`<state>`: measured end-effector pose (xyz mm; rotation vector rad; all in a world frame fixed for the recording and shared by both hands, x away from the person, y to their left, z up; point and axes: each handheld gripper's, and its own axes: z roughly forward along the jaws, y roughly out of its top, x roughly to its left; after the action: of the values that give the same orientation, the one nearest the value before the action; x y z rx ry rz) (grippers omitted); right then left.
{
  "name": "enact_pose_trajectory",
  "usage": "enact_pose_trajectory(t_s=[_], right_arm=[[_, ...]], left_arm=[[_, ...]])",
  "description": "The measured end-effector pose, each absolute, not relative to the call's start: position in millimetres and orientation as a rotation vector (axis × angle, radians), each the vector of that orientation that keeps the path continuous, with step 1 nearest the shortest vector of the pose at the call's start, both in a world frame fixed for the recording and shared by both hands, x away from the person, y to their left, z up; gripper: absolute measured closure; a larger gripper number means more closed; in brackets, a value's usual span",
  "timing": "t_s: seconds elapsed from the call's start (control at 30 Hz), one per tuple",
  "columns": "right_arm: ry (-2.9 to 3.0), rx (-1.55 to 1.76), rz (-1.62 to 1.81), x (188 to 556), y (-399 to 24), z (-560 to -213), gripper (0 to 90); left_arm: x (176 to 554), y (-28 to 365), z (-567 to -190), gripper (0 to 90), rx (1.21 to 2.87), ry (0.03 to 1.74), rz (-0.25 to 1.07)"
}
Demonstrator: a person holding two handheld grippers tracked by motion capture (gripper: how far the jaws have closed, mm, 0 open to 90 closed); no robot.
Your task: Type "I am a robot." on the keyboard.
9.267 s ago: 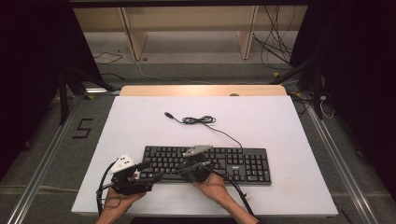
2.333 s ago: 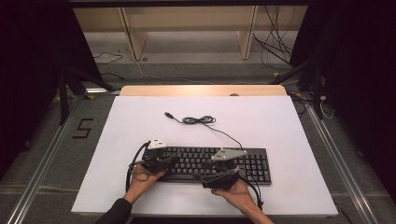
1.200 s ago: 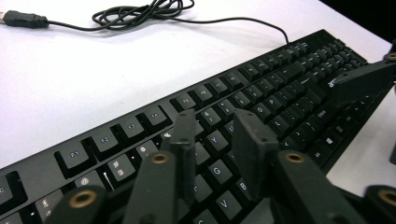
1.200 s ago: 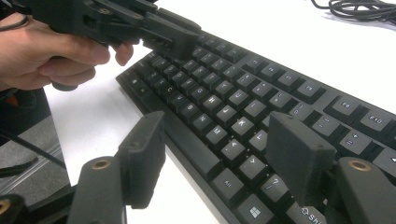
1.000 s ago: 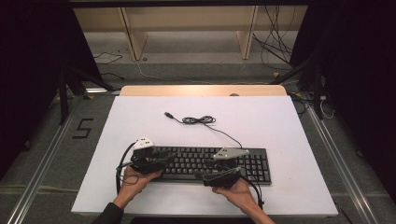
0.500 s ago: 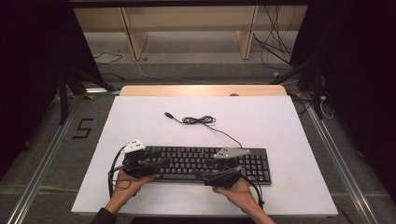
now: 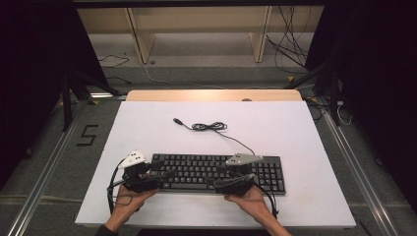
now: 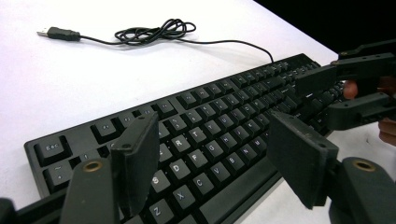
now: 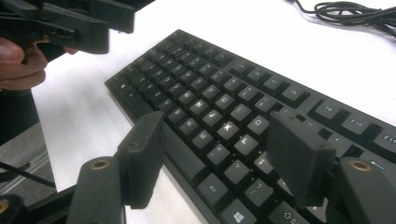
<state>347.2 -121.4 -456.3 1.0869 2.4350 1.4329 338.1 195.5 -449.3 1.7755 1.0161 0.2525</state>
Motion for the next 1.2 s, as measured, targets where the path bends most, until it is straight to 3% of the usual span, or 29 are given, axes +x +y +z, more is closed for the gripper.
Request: enact_pose_trajectory(t_s=[0.3, 0.53, 0.8, 1.03, 1.2], right_arm=[[2.439, 1.089, 1.409, 349.1, -122.8, -458.2, 44.7], [2.452, 1.098, 1.352, 350.7, -123.5, -462.1, 67.0], [2.478, 1.091, 1.315, 352.3, -120.0, -466.9, 82.8], [2.497, 1.089, 1.282, 353.8, -116.5, -471.0, 89.9], [2.509, 1.089, 1.25, 354.9, -113.6, -474.5, 90.0]], left_arm=[[329.5, 200.4, -449.3, 32.5, 1.748, 1.005, 0.269], [322.4, 203.9, -451.8, 31.4, 1.745, 1.002, 0.276], [315.9, 206.7, -452.7, 30.7, 1.746, 0.993, 0.285], [313.8, 206.4, -455.6, 30.4, 1.761, 0.996, 0.286], [313.5, 204.7, -456.8, 30.1, 1.772, 0.993, 0.282]])
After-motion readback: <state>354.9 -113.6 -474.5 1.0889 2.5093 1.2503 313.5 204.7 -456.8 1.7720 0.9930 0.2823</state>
